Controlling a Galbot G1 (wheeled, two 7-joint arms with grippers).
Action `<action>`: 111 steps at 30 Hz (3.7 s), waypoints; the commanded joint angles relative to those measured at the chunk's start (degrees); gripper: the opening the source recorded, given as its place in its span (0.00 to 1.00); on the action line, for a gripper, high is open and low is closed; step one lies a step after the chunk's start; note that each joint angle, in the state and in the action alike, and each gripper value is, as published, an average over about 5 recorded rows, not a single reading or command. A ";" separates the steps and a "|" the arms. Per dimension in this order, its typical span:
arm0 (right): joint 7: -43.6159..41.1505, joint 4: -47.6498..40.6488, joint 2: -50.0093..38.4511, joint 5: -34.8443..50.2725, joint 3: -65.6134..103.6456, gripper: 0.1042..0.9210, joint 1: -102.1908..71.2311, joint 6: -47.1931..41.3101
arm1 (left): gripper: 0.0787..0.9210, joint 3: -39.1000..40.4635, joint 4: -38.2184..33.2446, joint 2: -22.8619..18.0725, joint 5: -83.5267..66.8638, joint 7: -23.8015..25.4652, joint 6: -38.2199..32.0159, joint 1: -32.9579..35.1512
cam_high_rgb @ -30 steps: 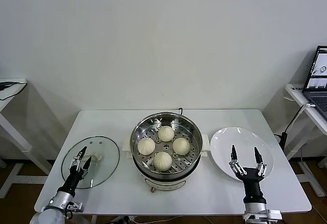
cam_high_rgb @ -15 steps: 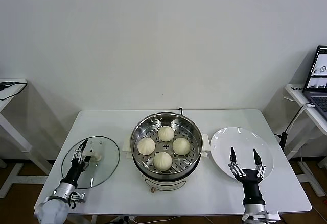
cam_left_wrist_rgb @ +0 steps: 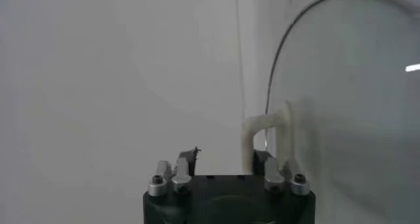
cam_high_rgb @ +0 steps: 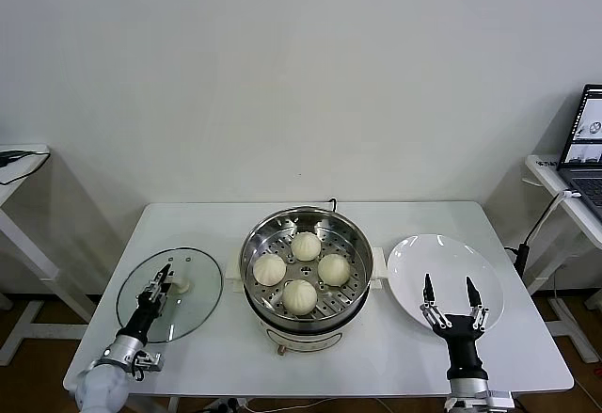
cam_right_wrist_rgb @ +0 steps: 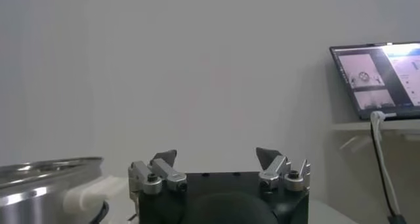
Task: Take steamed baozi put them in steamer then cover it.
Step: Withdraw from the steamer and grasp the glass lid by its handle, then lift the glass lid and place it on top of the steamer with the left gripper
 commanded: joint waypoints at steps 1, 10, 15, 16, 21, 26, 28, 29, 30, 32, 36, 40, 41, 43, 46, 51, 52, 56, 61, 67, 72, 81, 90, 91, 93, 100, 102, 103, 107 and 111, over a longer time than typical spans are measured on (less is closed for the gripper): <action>0.04 -0.23 0.06 -0.32 -0.14 0.88 0.04 0.11 | 0.34 -0.16 2.13 0.02 0.86 -0.45 -0.56 -0.42; 0.11 -0.28 0.20 -0.85 -0.48 0.88 0.14 0.49 | 0.13 -1.54 -8.60 -0.16 -1.88 -0.91 -0.11 2.74; 0.09 -0.31 0.21 -0.97 -0.68 0.88 0.31 0.74 | 0.13 -4.65 -20.79 0.57 -5.79 1.61 1.77 6.94; 0.09 -0.32 0.22 -1.01 -0.74 0.88 0.36 0.79 | 0.13 -5.44 -23.20 0.82 -6.68 2.48 2.33 7.85; 0.09 -0.34 0.10 -1.04 -1.05 0.88 0.84 0.90 | 0.13 -6.69 -34.74 3.31 -15.01 9.16 8.94 13.42; 0.12 -0.51 -0.01 -0.90 -1.25 0.88 1.52 0.99 | 0.13 -3.87 -47.24 6.07 -22.16 17.23 18.68 18.83; 0.11 -0.56 -0.05 -0.84 -1.33 0.88 1.72 1.09 | 0.13 -2.09 -51.69 7.21 -23.22 20.00 22.13 20.03; 0.11 -0.59 -0.06 -0.80 -1.36 0.88 1.82 1.14 | 0.13 -1.04 -53.61 7.75 -23.64 21.20 23.79 20.40; 0.10 -0.62 -0.07 -0.77 -1.38 0.88 1.95 1.20 | 0.13 0.32 -55.44 8.37 -23.97 22.56 25.58 20.61; 0.10 -0.72 -0.09 -0.68 -1.38 0.88 2.18 1.31 | 0.13 3.52 -58.50 9.59 -24.44 25.02 29.19 20.60; 0.09 -1.05 -0.08 -0.51 -1.20 0.88 2.50 1.47 | 0.13 11.34 -62.49 11.69 -24.55 29.49 38.12 19.14; 0.08 -1.01 -0.06 -0.52 -0.89 0.88 2.44 1.54 | 0.13 20.22 -64.09 13.29 -23.61 32.90 46.14 15.85; 0.08 -0.90 -0.02 -0.53 -0.79 0.88 2.39 1.53 | 0.13 22.24 -64.16 13.52 -23.18 33.57 47.81 14.74; 0.10 -0.66 0.13 -0.55 -0.57 0.88 2.27 1.52 | 0.13 26.38 -63.96 13.78 -21.49 34.94 50.45 12.31; 0.13 -0.36 0.45 -0.73 -0.33 0.88 2.09 1.45 | 0.13 31.55 -62.79 13.60 -18.02 36.59 53.17 9.13; 0.23 -0.14 1.07 -1.38 -0.08 0.88 1.70 1.42 | 0.13 38.92 -57.63 11.61 -11.92 37.81 55.01 4.57; 0.25 -0.08 1.19 -1.54 -0.03 0.88 1.58 1.42 | 0.13 40.18 -56.48 11.04 -11.00 37.92 55.18 3.79; 0.30 0.16 1.63 -2.15 0.18 0.88 1.00 1.47 | 0.13 44.64 -52.65 8.49 -7.90 38.10 56.14 0.92; 0.34 0.08 2.02 -2.66 0.54 0.88 0.59 1.64 | 0.13 48.67 -48.85 5.16 -4.07 38.10 57.88 -1.61; 0.36 -0.50 2.32 -2.99 0.91 0.88 0.54 1.96 | 0.13 51.29 -46.05 2.98 -1.16 38.12 58.15 -3.24; 0.35 -0.99 2.33 -3.12 1.14 0.88 0.60 2.13 | 0.13 52.65 -44.02 1.43 0.96 37.30 57.43 -3.37; 0.36 -1.90 2.55 -3.90 1.12 0.88 1.03 2.22 | 0.13 54.09 -41.22 -2.10 2.68 36.70 57.64 -4.15; 0.36 -2.82 2.63 -4.32 1.25 0.88 1.34 2.50 | 0.13 55.23 -39.54 -5.10 4.44 36.21 58.45 -4.26; 0.36 -2.85 2.61 -4.33 1.27 0.88 1.35 2.50 | 0.13 55.27 -39.48 -5.23 4.58 36.18 58.49 -4.21; 0.36 -2.96 2.59 -4.37 1.28 0.88 1.42 2.52 | 0.13 55.30 -39.34 -5.46 4.88 36.09 58.61 -4.06; 0.32 -3.63 2.67 -4.86 1.08 0.88 1.72 2.77 | 0.13 55.22 -38.87 -6.64 6.16 35.42 58.83 -3.21; 0.32 -3.92 2.70 -5.00 1.02 0.88 1.86 2.83 | 0.13 55.20 -38.75 -6.85 6.52 35.27 58.83 -3.08; 0.32 -4.08 2.71 -5.06 1.01 0.88 1.95 2.86 | 0.13 55.21 -38.72 -6.95 6.66 35.21 58.83 -3.01; 0.31 -4.66 2.64 -5.20 0.97 0.88 2.22 2.93 | 0.13 55.35 -38.54 -7.34 7.18 34.93 58.80 -2.52; 0.30 -4.96 2.57 -5.29 0.93 0.88 2.38 2.98 | 0.13 55.43 -38.20 -7.68 7.36 34.50 58.75 -1.97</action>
